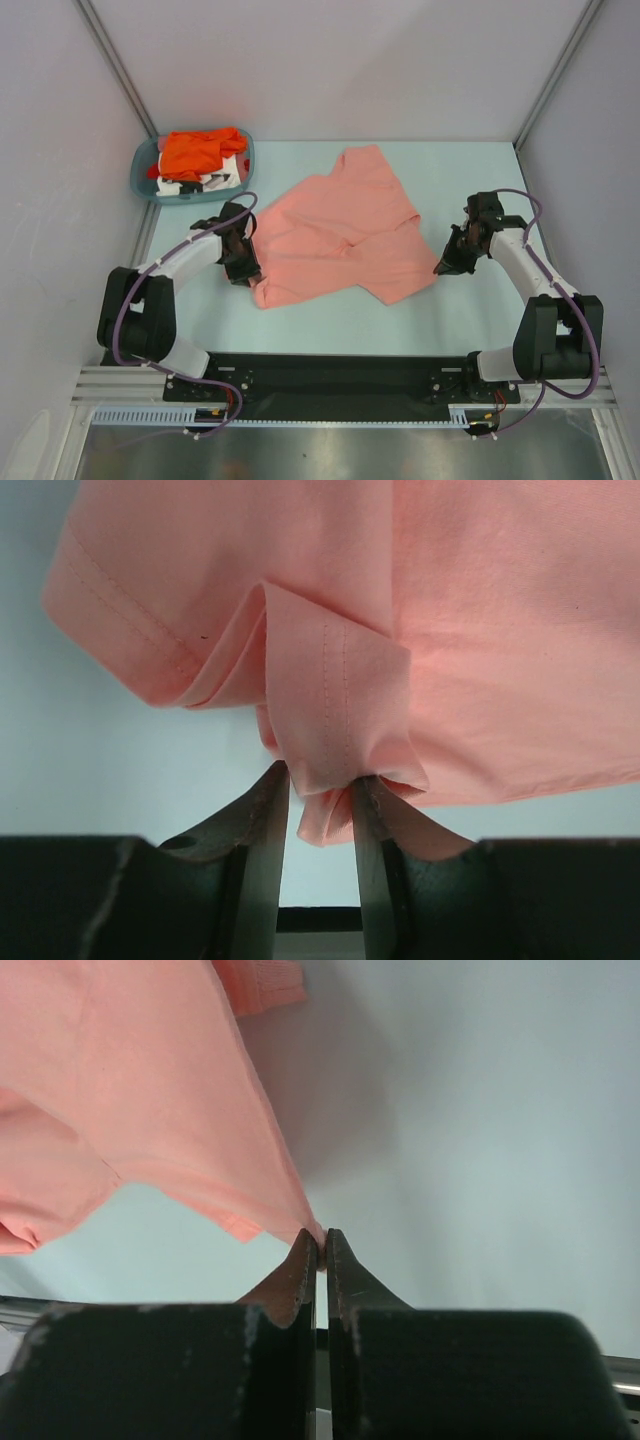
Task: Fold and stack the t-shirts
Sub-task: Flatten the tshirt out
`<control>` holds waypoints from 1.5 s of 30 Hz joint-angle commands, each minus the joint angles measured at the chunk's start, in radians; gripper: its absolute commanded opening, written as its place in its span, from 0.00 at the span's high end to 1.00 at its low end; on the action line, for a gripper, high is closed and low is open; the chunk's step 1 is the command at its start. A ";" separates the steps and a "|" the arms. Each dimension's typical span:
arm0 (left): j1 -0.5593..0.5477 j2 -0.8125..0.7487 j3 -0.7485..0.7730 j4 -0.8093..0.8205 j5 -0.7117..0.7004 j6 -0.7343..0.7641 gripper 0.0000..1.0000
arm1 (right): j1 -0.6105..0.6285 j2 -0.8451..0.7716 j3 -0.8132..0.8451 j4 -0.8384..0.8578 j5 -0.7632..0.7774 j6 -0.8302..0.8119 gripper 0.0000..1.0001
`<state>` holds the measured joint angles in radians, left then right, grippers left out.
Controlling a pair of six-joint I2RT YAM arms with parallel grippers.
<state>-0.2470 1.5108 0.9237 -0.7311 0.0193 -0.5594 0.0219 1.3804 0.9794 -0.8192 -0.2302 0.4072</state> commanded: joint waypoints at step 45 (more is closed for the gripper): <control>0.147 -0.310 0.898 0.203 0.395 -0.013 1.00 | -0.405 0.039 1.159 0.466 -0.190 0.418 1.00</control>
<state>-0.1120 1.2331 1.7195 -0.6765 0.2916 -0.5335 -0.3576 1.4879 2.0056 -0.5167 -0.4213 0.8120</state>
